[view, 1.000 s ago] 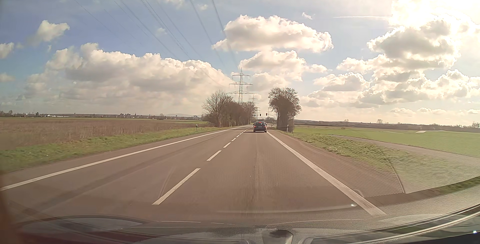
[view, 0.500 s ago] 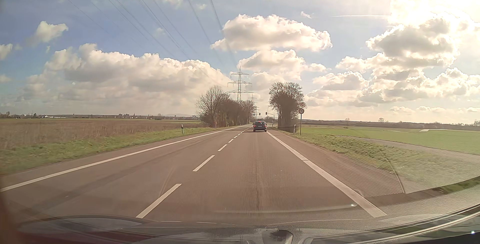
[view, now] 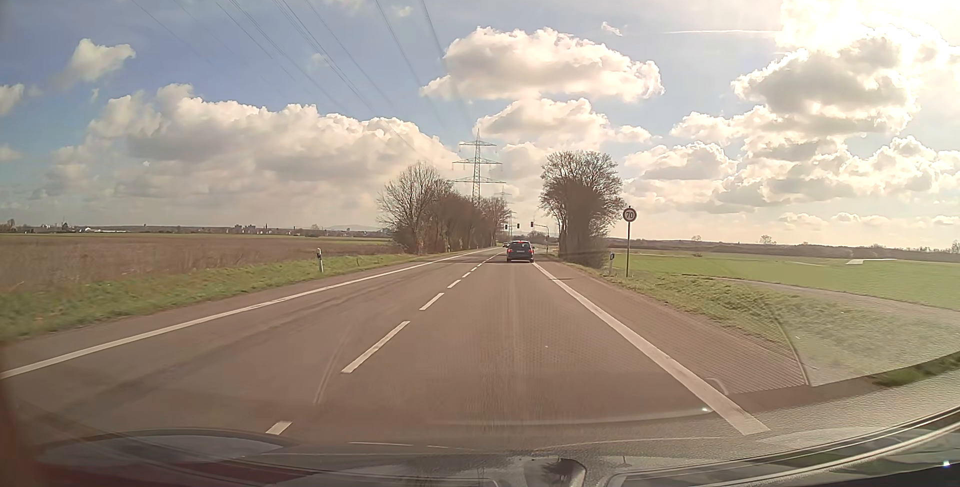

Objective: Follow the waypoints while adhering to traffic rules and regulations

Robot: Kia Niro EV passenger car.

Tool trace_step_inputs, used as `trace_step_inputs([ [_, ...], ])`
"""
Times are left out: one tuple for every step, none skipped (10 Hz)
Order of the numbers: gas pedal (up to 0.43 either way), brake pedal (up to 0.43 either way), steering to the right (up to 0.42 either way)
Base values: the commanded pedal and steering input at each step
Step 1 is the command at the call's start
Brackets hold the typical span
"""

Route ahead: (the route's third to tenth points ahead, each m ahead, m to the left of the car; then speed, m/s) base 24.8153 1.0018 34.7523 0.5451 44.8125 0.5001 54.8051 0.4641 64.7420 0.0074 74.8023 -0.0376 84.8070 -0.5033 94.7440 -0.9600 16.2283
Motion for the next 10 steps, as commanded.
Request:
trace_step_inputs([
  [0.13,0.0,0.002],
  [0.13,0.0,0.002],
  [0.13,0.0,0.001],
  [0.13,0.0,0.001],
  [0.13,0.0,0.001],
  [0.13,0.0,0.001],
  [0.13,0.0,0.0],
  [0.13,0.0,0.0],
  [0.13,0.0,0.0],
  [0.11,0.0,0.0],
])
